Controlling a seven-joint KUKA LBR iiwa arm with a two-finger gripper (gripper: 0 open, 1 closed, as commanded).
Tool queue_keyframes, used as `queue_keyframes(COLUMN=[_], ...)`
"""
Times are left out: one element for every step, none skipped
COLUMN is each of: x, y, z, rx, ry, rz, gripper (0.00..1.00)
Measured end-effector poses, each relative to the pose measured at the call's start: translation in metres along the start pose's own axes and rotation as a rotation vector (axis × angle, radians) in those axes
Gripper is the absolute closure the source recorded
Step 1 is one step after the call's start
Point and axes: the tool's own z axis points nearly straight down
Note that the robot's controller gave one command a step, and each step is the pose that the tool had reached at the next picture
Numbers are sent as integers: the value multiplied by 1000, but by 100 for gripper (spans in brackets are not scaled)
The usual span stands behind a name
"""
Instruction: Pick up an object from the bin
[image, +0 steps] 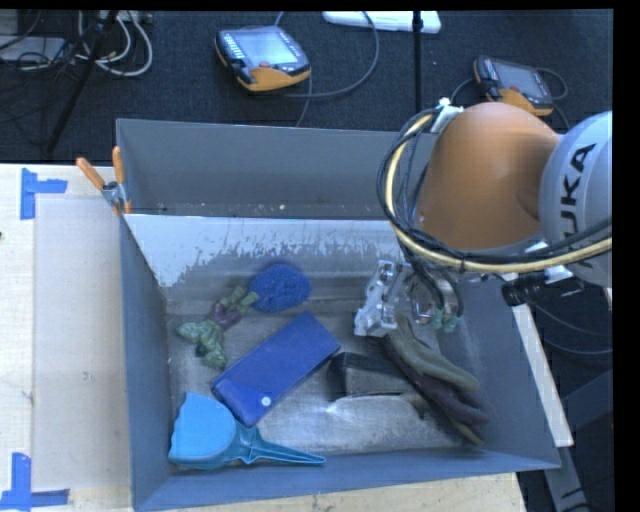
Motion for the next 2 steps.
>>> queue_keyframes(x=[-6,-6], y=[-14,-15], z=[-9,18], rx=[-4,-4], ry=[-28,-18], rz=[-3,21], gripper=[100,100])
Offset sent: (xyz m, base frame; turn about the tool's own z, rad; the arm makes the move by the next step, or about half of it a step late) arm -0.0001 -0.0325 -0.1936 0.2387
